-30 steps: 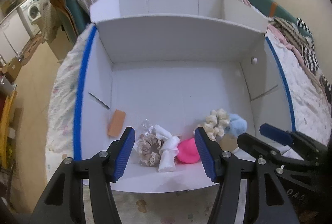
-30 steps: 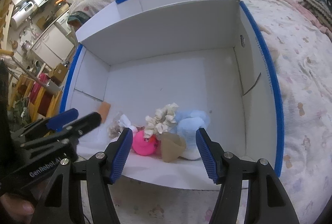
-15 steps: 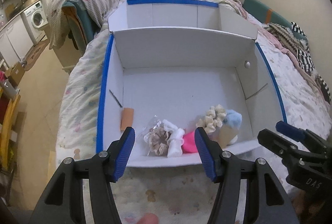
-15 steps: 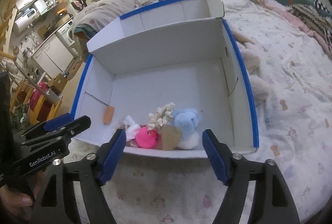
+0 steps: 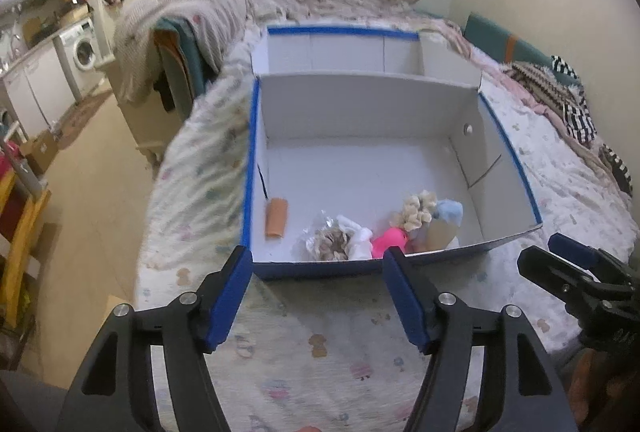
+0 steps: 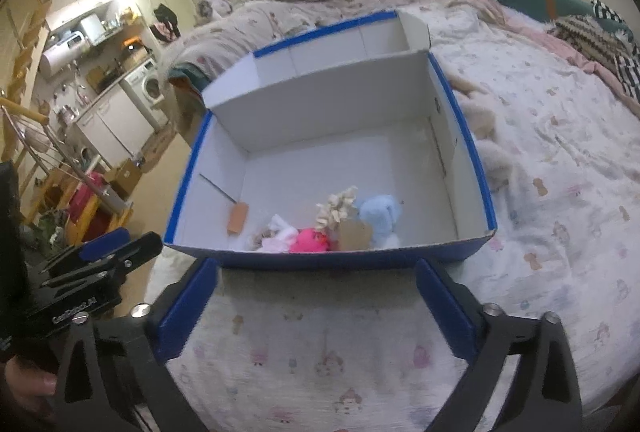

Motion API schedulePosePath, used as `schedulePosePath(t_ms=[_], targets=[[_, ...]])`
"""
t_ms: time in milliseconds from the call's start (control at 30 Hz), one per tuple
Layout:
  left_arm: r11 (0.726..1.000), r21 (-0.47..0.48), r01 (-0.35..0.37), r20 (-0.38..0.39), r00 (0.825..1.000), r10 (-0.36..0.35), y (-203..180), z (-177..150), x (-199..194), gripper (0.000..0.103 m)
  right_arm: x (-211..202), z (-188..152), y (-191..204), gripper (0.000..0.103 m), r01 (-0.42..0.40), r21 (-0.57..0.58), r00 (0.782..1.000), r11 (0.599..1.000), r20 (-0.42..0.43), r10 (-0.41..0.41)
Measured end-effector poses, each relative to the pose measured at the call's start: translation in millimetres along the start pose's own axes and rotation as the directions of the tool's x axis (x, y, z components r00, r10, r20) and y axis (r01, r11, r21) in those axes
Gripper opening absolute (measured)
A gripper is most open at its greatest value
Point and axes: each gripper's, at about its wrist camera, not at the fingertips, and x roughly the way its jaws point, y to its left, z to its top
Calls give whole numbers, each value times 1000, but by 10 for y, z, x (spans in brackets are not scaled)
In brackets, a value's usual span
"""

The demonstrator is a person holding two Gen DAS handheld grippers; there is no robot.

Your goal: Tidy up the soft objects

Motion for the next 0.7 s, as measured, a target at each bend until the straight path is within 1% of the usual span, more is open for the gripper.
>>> schedulePosePath(t_ms=[33, 67, 100, 133, 233, 333, 433, 533, 700], targets=[[1000, -2, 0, 22, 1000, 1, 13, -7, -64, 73, -36, -8, 12, 103, 4, -1, 1000, 1000, 20, -4], [1000, -8, -1, 37, 999, 1, 32, -2, -101, 76, -66, -8, 19, 103, 6, -2, 999, 1000, 37, -6], [1000, -14, -4, 50, 999, 5, 45, -4, -135, 82, -84, -5, 25, 103, 8, -1, 999, 1000, 48, -7], [1000, -20, -6, 59, 998, 8, 58, -4, -157, 86, -91, 0, 36, 103, 11, -3, 998, 1000, 58, -11], [1000, -27, -4, 76, 997, 6, 65, -1, -183, 92, -75, 2, 90, 103, 43, -30, 997, 999, 68, -41], [1000, -6, -24, 79, 997, 25, 11, 12, -152, 93, -32, -14, 150, 103, 79, -65, 995, 995, 72, -75], [999, 0, -40, 78, 996, 40, -20, 23, -115, 93, -49, -15, 183, 103, 108, -90, 990, 990, 104, -98], [999, 1, -49, 91, 995, 49, -36, 53, -109, 93, -63, -11, 189, 103, 111, -93, 988, 989, 119, -100], [999, -18, -37, 81, 996, 38, -7, 71, -70, 93, -29, -2, 152, 103, 100, -75, 990, 992, 104, -92]])
